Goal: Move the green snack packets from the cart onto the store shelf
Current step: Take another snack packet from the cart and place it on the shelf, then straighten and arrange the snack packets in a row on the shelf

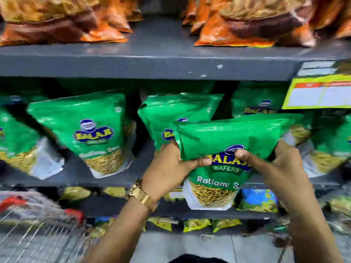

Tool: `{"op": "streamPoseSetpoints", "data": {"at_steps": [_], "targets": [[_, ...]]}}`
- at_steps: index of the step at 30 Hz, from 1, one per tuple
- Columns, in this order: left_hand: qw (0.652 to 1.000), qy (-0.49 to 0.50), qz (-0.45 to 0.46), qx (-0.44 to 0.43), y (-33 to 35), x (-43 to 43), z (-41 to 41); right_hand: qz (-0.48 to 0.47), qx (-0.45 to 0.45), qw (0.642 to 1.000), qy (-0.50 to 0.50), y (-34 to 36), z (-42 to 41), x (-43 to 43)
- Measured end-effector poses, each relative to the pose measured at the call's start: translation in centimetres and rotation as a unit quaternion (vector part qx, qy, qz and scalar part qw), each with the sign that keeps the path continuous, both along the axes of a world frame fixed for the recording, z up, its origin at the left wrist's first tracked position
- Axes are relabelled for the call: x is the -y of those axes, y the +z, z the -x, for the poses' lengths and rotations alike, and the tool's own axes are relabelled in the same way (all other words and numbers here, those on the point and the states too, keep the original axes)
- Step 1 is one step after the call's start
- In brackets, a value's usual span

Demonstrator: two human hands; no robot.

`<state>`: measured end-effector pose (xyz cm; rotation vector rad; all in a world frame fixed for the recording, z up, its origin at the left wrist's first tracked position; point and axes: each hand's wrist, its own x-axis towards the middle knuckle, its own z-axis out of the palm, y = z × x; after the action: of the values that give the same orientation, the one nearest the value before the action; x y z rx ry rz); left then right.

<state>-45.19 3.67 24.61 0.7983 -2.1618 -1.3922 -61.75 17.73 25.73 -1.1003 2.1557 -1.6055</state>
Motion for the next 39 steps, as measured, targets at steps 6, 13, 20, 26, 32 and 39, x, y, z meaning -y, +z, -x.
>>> {"op": "streamPoseSetpoints", "data": {"at_steps": [6, 13, 20, 26, 32, 39], "targets": [[1.000, -0.008, -0.015, 0.001, -1.5, -1.4, 9.4, 0.008, -0.030, 0.999, -0.024, -1.1, 8.8, -1.7], [0.998, 0.024, -0.030, -0.041, -4.3, -0.6, 15.0, 0.019, 0.011, 1.000, 0.003, -3.0, 14.6, 0.2], [0.997, 0.056, 0.024, -0.036, -5.8, -0.3, 16.4, 0.076, 0.054, 0.996, 0.003, -4.7, 15.9, 1.3], [0.954, 0.222, 0.085, -0.183, -7.3, -5.6, 14.3, 0.109, 0.107, 0.987, -0.044, -6.3, 15.5, -1.9], [0.939, 0.130, 0.207, -0.242, -9.4, -11.4, 15.2, 0.115, 0.097, 0.977, -0.152, -7.6, 16.5, -8.6], [0.979, -0.060, 0.142, -0.135, -10.0, -14.1, 24.0, 0.060, 0.062, 0.953, -0.290, -9.3, 21.5, -11.1]]}}
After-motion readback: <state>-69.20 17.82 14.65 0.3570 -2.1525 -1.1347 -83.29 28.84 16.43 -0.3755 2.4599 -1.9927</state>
